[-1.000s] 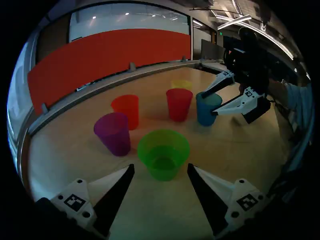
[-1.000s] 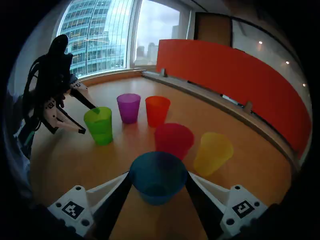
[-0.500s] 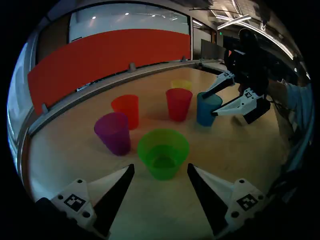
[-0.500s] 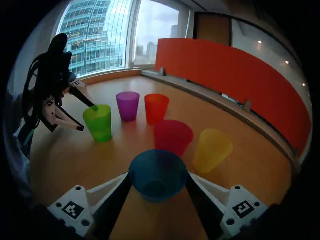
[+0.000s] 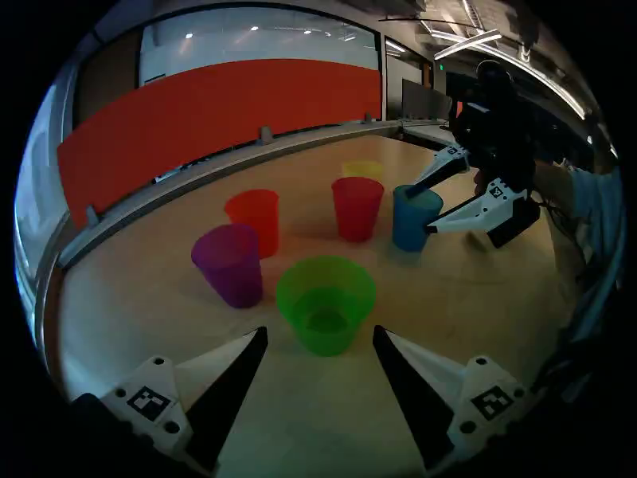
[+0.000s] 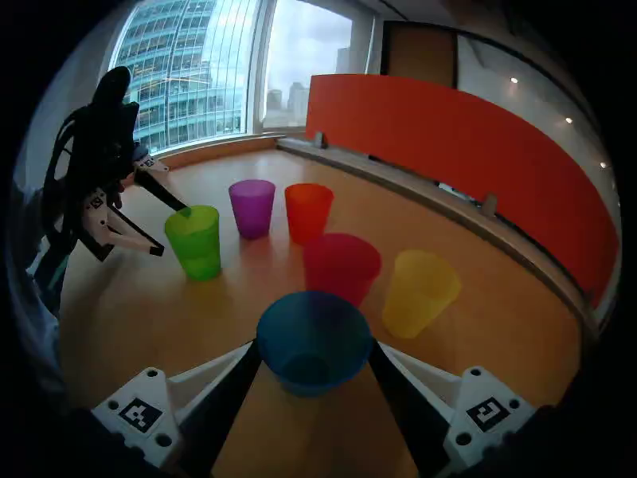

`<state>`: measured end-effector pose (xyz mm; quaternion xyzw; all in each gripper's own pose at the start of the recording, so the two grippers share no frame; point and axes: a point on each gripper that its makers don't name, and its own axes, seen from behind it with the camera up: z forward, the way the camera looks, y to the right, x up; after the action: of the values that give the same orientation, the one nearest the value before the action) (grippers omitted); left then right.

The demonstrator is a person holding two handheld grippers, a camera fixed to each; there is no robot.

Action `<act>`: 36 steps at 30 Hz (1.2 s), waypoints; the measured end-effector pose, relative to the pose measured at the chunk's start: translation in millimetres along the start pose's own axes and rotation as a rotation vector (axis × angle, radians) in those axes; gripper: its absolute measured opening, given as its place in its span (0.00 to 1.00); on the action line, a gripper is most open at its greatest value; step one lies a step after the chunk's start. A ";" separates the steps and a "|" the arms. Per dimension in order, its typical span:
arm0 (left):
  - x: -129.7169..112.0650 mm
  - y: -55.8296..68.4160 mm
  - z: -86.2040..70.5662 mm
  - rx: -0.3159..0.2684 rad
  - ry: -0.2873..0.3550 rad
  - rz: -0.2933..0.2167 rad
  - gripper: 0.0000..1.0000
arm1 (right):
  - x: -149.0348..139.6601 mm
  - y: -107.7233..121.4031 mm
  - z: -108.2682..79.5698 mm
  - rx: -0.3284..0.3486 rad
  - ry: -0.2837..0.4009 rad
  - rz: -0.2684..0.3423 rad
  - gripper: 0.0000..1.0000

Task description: Pour water

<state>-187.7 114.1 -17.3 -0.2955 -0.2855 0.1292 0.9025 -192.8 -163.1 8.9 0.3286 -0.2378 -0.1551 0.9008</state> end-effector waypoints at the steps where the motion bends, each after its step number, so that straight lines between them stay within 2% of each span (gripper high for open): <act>1: -0.2 -0.4 -0.8 0.002 0.000 -0.001 0.98 | -0.1 -0.4 -1.1 0.000 0.001 0.002 1.00; 8: -2.4 -4.5 -9.5 0.025 0.007 -0.010 0.99 | -3.7 -2.9 -13.3 -0.001 0.012 0.019 1.00; 20: -2.7 -13.9 -35.2 0.088 0.044 -0.051 0.99 | -11.5 5.0 -51.2 -0.066 0.051 0.051 1.00; 29: 6.4 -26.9 -59.2 0.176 0.124 -0.097 0.99 | -4.6 12.4 -82.0 -0.140 0.123 0.102 1.00; 36: 19.8 -40.2 -80.9 0.271 0.222 -0.122 0.99 | 6.1 21.6 -104.3 -0.228 0.201 0.146 1.00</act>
<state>-121.3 53.0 -37.8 -0.1657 -0.1814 0.0781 0.9662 -129.6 -95.8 -44.7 0.2202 -0.1507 -0.0817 0.9603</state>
